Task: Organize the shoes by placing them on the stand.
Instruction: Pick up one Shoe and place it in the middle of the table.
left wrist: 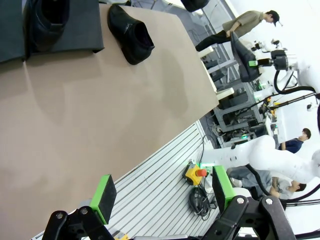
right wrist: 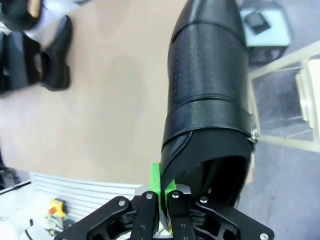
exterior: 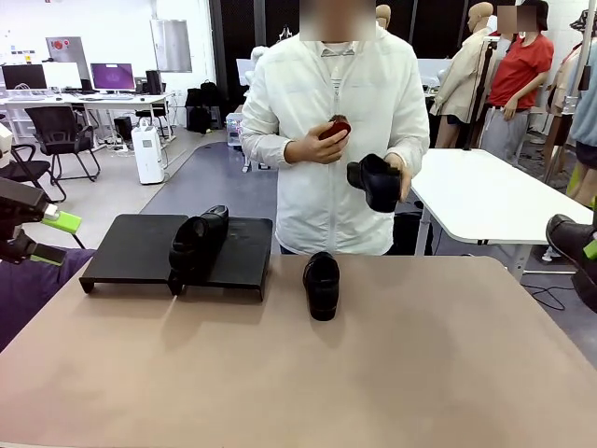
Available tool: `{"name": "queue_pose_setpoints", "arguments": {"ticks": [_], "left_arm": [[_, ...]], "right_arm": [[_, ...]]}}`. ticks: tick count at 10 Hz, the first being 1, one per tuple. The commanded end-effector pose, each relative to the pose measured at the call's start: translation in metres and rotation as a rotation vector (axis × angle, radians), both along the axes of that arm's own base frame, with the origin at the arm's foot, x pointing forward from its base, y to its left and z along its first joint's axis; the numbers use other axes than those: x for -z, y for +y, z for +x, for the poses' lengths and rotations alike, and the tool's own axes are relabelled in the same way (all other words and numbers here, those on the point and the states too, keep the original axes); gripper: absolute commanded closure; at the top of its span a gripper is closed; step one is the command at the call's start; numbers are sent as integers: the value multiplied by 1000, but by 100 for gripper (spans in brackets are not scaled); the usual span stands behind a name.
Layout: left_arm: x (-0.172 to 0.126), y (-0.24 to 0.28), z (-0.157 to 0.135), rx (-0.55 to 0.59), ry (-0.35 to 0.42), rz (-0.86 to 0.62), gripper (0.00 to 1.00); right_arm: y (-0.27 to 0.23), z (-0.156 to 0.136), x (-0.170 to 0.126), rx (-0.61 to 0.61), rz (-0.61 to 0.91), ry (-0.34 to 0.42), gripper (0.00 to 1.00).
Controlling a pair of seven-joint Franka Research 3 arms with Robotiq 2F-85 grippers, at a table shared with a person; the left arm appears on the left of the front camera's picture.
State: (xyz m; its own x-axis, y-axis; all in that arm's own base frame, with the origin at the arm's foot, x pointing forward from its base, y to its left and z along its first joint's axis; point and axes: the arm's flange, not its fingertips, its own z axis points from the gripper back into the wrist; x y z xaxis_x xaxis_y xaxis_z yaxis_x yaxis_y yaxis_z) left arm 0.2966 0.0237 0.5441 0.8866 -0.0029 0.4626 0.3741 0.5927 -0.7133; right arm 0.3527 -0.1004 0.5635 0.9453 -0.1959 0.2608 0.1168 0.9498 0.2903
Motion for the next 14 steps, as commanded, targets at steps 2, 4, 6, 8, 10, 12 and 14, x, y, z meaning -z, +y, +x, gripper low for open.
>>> {"name": "queue_pose_setpoints", "arguments": {"ticks": [2,4,6,8,10,12,14], "left_arm": [[0,2,-1,16,-14,-4,0],[0,2,-1,16,-14,-4,0],[0,2,-1,16,-14,-4,0],[0,2,-1,16,-14,-4,0],[0,2,-1,16,-14,-4,0],[0,2,-1,16,-14,-4,0],[0,2,-1,16,-14,-4,0]], "right_arm": [[101,21,-34,-61,-194,-69,100],[50,18,-46,46,-248,-44,100],[-24,-19,-42,133,-199,-12,100],[-40,-47,-32,274,-213,33,100],[-19,-48,-36,361,-229,49,100],[27,-41,-41,281,-176,68,100],[125,-38,-50,89,-193,28,100]]}}
